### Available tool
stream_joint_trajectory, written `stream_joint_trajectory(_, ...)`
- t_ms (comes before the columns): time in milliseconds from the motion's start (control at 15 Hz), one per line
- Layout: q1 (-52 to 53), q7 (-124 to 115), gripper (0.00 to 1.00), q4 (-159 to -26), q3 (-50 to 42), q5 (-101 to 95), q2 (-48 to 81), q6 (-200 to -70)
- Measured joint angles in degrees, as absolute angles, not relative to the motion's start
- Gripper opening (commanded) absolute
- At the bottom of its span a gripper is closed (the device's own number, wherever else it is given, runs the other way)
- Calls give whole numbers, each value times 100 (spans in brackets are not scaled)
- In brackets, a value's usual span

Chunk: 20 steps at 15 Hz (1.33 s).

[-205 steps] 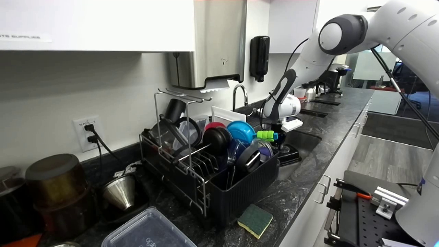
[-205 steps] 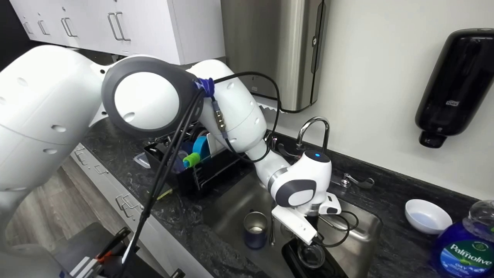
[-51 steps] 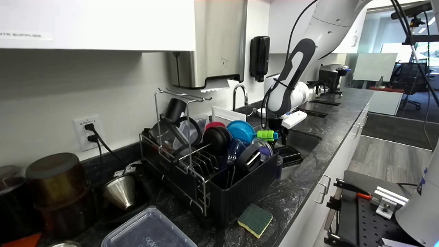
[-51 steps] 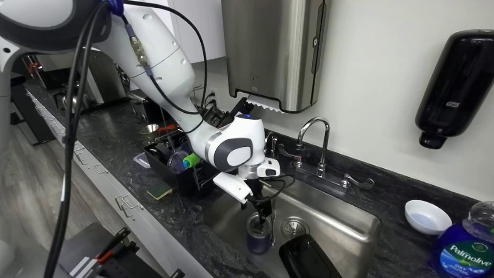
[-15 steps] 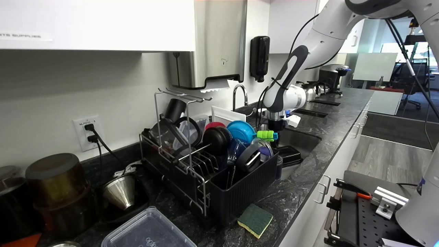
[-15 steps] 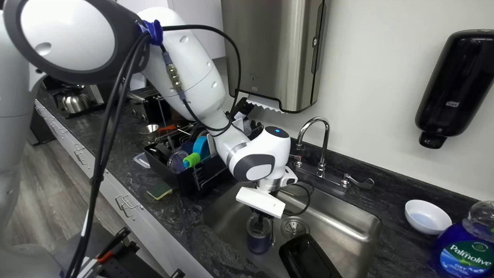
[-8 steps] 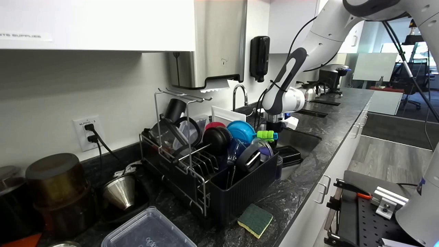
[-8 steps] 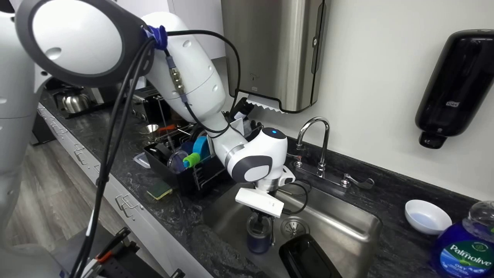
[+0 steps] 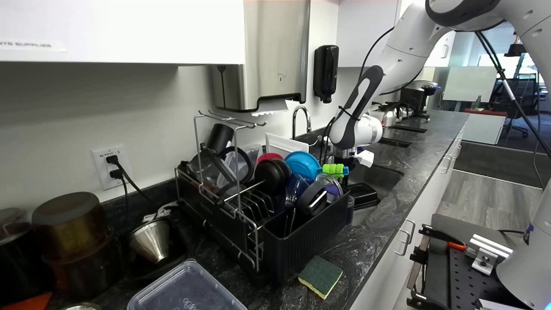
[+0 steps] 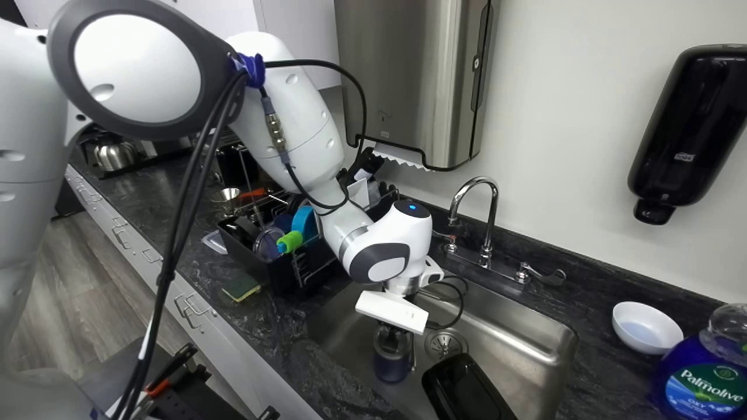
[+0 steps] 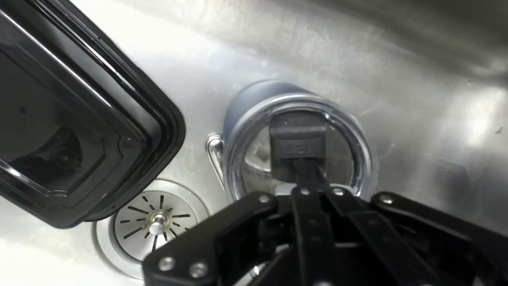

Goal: Cover the mug in the sink with a lid

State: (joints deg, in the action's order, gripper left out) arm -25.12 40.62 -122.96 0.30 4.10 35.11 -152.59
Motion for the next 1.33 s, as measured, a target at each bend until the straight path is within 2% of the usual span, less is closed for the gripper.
stream_joint_trajectory(1333, -2172, 3751, 0, -12311, -175, -374, 3551, -15411)
